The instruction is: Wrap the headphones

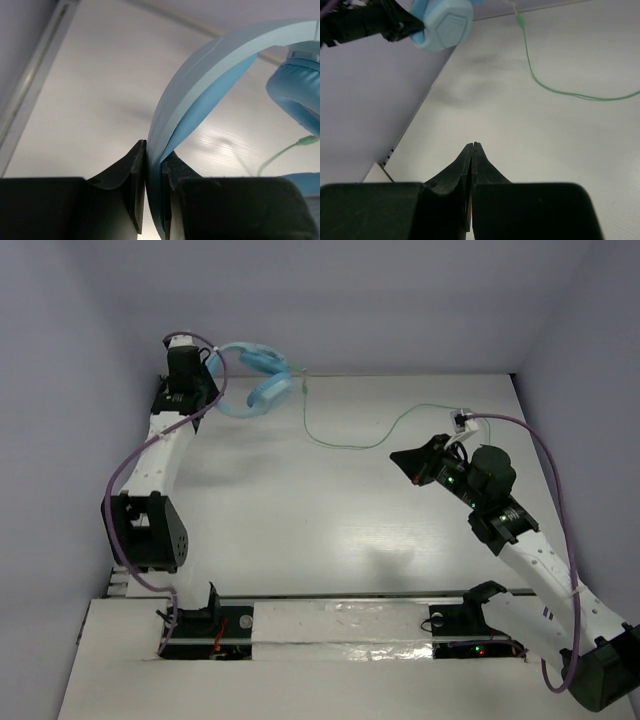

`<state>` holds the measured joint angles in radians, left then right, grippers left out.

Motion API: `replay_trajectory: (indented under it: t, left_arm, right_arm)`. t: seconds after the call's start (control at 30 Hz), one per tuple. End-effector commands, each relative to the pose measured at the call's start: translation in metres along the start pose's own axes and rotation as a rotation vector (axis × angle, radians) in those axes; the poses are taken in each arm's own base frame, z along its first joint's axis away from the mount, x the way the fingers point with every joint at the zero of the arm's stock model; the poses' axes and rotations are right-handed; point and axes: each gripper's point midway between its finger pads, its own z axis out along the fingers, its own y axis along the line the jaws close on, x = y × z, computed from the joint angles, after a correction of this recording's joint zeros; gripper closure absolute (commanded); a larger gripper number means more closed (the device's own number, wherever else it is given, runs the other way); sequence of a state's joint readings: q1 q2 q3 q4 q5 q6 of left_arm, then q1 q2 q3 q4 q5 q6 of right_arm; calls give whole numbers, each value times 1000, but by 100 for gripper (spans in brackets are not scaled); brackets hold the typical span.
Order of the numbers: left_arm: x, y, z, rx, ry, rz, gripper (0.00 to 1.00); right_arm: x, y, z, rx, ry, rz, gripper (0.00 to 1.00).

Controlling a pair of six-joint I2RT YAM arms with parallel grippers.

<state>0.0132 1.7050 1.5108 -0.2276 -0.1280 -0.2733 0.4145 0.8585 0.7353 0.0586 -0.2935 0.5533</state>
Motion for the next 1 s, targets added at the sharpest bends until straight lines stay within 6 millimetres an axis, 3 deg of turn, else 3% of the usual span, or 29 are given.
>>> replay_trajectory:
  t: [0.0,0.1,0.13,0.2,0.23,0.33,0.57,0.73,0.83,0.97]
  left_arm:
    - [-23,-52,-62,169,-62,-5,100]
    - [-26,-64,-94,245,-61,-14,100]
    - [-29,-76,-111,315,-62,-9,100]
    - [-31,-82,-129,367,-52,-21,100]
    - [-37,-90,-149,430,-69,-32,100]
    - [-44,-104,-185,541,-96,-57,100]
    - [-67,-115,-249,673,-153,-32,100]
    - [-74,-118,-279,745,-193,-8,100]
    - [-74,-121,-291,783,-203,1,100]
    - [-78,-126,-302,828,-216,13,100]
  right_arm:
    - [-15,12,0,-56,-55,-78,100]
    - [-13,20,0,-100,-37,-103,100]
    - [-11,21,0,-111,-32,-108,95]
    - [-9,26,0,-147,-24,-128,65]
    - [-8,24,1,-146,-23,-132,30]
    - [-4,18,8,-130,11,-150,15]
    - [20,25,24,-227,105,-196,15]
    - [35,6,51,-173,164,-245,14]
    - [38,-12,67,-96,185,-286,13]
    - [50,-22,81,-66,241,-317,13]
